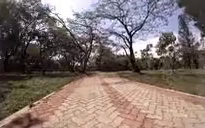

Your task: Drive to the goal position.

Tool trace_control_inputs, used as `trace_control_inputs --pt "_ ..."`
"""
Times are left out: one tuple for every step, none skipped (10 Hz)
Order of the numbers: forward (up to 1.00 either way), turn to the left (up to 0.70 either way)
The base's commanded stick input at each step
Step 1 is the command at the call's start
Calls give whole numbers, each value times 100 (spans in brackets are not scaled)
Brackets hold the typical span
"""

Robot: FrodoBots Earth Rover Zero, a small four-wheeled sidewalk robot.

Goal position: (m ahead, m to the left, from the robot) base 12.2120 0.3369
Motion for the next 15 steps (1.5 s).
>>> trace_control_inputs --pt "70 0" --pt "70 0" --pt "70 0" --pt "70 0" --pt "70 0" --pt "70 0" --pt "70 0" --pt "70 0" --pt "70 0" --pt "70 0" --pt "70 0" --pt "70 0" --pt "70 0" --pt "70 0" --pt "70 0"
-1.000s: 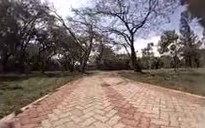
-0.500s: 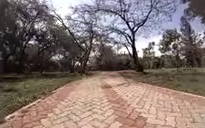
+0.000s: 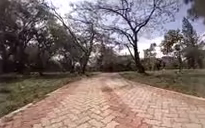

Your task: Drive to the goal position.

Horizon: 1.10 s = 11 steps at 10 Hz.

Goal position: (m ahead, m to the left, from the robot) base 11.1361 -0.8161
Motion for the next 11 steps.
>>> trace_control_inputs --pt "70 0" --pt "70 0" --pt "70 0" --pt "70 0" --pt "70 0" --pt "70 0" --pt "70 0" --pt "70 0" --pt "70 0" --pt "70 0" --pt "70 0"
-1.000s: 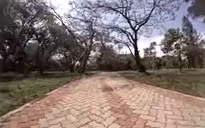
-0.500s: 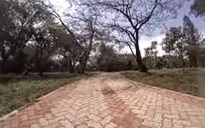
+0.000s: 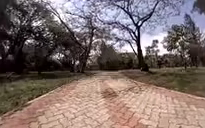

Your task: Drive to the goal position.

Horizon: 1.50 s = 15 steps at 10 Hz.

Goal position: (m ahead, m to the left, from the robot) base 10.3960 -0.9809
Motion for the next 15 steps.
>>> trace_control_inputs --pt "70 0" --pt "70 0" --pt "70 0" --pt "70 0" --pt "70 0" --pt "70 0" --pt "70 0" --pt "70 0" --pt "70 0" --pt "70 0" --pt "70 0" --pt "70 0" --pt "70 0" --pt "70 0" --pt "70 0"
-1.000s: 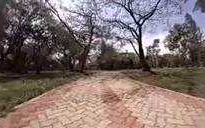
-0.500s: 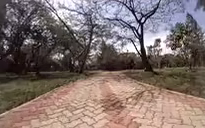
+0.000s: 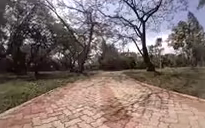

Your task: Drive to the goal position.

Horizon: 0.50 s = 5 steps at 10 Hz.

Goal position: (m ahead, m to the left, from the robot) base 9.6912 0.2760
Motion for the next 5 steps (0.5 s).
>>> trace_control_inputs --pt "70 0" --pt "70 0" --pt "70 0" --pt "70 0" --pt "70 0"
